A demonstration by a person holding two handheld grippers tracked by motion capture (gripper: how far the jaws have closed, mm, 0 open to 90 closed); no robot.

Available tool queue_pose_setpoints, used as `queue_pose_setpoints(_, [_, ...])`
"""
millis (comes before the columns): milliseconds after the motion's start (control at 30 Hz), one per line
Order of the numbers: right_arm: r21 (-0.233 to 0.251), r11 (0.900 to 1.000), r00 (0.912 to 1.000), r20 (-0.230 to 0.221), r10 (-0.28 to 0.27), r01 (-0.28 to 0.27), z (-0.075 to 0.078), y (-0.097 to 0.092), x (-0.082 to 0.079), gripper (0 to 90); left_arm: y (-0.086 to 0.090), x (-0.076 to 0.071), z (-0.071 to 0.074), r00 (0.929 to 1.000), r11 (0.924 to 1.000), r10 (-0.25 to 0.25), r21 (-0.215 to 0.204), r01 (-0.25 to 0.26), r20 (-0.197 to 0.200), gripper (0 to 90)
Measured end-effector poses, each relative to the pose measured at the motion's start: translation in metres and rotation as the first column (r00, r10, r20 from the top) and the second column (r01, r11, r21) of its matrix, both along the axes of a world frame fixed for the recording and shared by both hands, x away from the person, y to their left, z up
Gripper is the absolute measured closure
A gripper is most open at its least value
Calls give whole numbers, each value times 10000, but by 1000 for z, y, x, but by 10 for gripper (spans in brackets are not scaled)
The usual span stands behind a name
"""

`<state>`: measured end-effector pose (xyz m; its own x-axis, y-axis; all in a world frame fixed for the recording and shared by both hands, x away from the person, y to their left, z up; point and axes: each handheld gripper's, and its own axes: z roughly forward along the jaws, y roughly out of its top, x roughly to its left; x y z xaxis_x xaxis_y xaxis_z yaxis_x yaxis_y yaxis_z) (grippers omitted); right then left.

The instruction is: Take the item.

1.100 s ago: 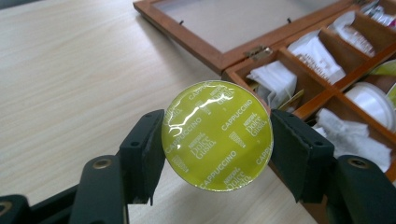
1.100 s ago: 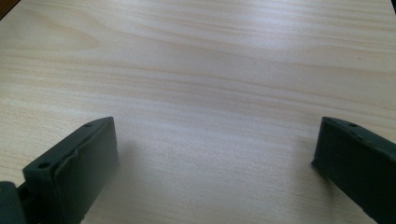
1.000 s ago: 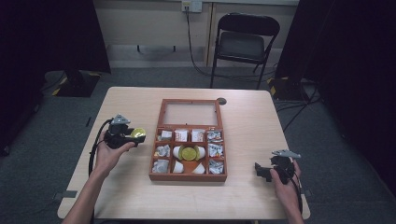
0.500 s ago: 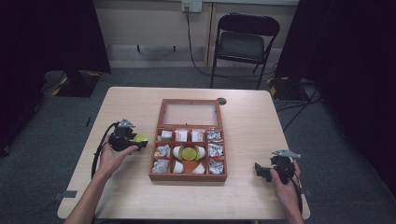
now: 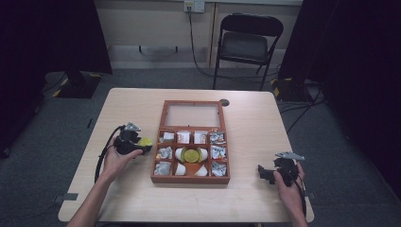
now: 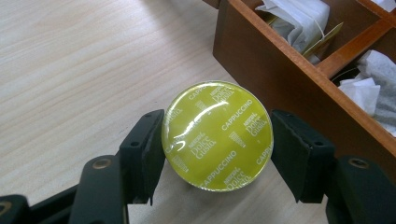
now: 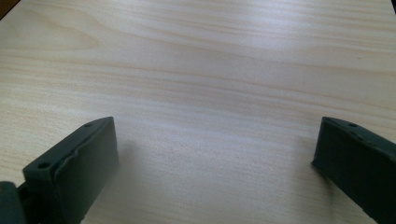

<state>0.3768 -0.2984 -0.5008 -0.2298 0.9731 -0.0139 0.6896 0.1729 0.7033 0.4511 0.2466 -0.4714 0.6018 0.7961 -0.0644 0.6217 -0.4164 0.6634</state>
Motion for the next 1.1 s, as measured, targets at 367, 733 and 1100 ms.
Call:
queue_pose_setpoints(367, [-1,10000,10000,2,-1,1,0,0,0,0,0,1,0,9999,9999,121,-88,-120,12,375])
queue_pose_setpoints(733, [0,10000,10000,-1,-1,1,0,0,0,0,1,2,1,9999,9997,70,-239,-68,88,200])
queue_pose_setpoints(1100, [0,10000,10000,1,0,0,0,0,0,0,6,0,7,9992,9983,260,-534,-243,306,167])
